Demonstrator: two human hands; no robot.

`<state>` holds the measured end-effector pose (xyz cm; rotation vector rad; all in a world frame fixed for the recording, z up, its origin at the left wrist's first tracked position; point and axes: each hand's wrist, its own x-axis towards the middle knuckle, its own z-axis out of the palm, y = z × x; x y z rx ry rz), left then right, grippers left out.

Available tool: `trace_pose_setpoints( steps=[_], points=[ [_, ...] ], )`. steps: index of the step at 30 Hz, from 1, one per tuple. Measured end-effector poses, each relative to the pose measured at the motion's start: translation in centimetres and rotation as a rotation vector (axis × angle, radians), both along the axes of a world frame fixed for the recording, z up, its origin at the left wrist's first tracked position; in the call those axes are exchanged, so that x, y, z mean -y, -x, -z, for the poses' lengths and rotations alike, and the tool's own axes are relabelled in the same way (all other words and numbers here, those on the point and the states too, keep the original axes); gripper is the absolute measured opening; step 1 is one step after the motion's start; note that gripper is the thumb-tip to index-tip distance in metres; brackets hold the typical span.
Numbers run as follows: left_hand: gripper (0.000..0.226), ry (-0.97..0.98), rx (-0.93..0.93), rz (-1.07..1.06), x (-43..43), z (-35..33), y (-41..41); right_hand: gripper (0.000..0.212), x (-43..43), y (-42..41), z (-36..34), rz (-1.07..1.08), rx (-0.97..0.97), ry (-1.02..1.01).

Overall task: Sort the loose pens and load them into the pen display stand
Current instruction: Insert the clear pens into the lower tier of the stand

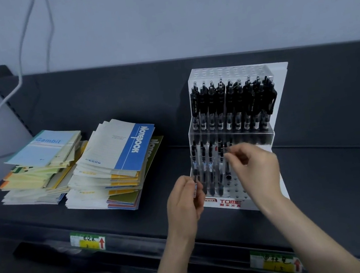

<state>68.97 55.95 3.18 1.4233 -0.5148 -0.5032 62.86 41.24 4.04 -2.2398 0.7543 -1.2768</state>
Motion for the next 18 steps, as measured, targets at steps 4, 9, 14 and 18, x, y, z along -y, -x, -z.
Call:
trace_pose_setpoints(
  steps=[4, 9, 14, 18],
  points=[
    [0.029, -0.002, 0.047, -0.027, -0.1, 0.2, 0.0, 0.003, 0.0, -0.5, 0.3, 0.011, -0.01, -0.05],
    [0.027, -0.013, 0.02, -0.048, -0.3, 0.3, -0.1, 0.004, 0.2, -0.6, 0.1, 0.024, 0.012, -0.13],
    [0.025, 0.008, -0.054, -0.059, -0.4, 0.4, -0.1, 0.005, 0.0, 0.2, 0.5, 0.061, 0.007, -0.212],
    [0.02, 0.001, -0.026, -0.04, -0.4, 0.6, 0.1, 0.006, 0.1, 0.8, 0.0, 0.028, -0.026, -0.275]
  ],
)
